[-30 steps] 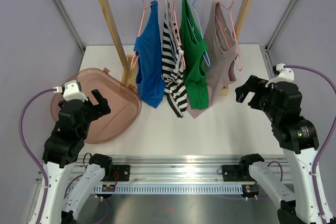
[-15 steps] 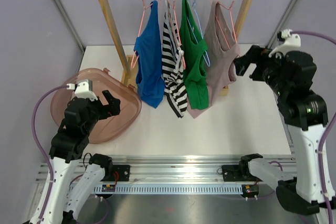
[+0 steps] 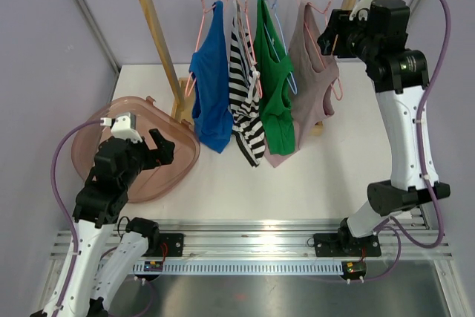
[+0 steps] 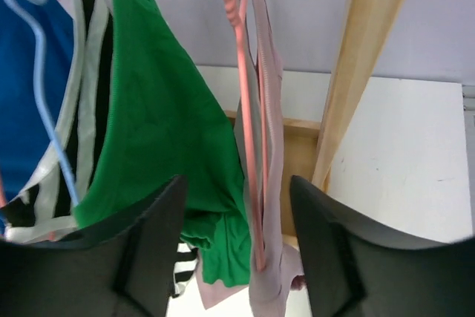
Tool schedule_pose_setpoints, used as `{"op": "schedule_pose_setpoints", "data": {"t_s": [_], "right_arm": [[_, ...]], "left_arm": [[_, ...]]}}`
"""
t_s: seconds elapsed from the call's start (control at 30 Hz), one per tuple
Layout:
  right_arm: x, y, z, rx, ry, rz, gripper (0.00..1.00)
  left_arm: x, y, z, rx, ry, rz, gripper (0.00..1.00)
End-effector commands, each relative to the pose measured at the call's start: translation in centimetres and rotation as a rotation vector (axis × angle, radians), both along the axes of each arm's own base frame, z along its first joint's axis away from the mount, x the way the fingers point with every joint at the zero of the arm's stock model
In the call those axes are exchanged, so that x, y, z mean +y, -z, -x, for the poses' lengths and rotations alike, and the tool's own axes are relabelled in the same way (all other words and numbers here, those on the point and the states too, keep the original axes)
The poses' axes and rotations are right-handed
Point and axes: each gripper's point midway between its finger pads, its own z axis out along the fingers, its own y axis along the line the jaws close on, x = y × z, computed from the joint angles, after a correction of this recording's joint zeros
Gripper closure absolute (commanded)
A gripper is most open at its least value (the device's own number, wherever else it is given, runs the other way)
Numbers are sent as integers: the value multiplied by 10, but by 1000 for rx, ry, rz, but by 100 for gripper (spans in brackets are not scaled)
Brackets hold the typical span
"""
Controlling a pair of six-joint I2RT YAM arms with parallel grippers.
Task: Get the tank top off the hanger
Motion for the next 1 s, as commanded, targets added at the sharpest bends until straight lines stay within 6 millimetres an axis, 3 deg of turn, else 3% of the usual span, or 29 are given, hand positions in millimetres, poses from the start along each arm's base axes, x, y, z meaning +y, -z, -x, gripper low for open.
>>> {"op": "schedule_pose_setpoints", "data": {"t_s": [0.0, 0.07, 0.17, 0.3, 0.33, 0.37, 0.57, 0.67, 0.83, 0.93, 0.97], "right_arm": [[0, -7, -9, -16, -11, 56, 38], [0, 3, -20, 7, -8, 74, 56], [3, 5, -27, 16, -17, 75, 68], [5, 3, -29, 8, -27, 70, 76], [5, 2, -29, 7, -24, 71, 83], [4, 1, -29, 4, -19, 70, 100], [-2, -32, -15, -72, 9, 43, 100], [-7, -63, 0, -145, 24, 27, 100], [-12, -88, 27, -209, 30, -2, 100], [-16, -89, 45, -202, 33, -18, 100], [-16, -78, 46, -169, 33, -14, 100]], "left_arm": [[-7, -12, -5, -56, 40, 10, 1], [-8, -11, -5, -50, 42, 8, 1], [-8, -12, -5, -55, 44, 7, 1], [-8, -12, -6, -52, 47, 4, 1], [-8, -13, -5, -55, 47, 4, 1], [-8, -12, -6, -52, 47, 4, 1], [-10, -12, -5, -55, 54, 11, 1], [-10, -14, -5, -62, 55, 16, 1], [-18, -19, -2, -80, 98, 40, 1], [-23, -24, -1, -85, 121, 53, 1], [-26, -26, 0, -87, 139, 59, 1]]}}
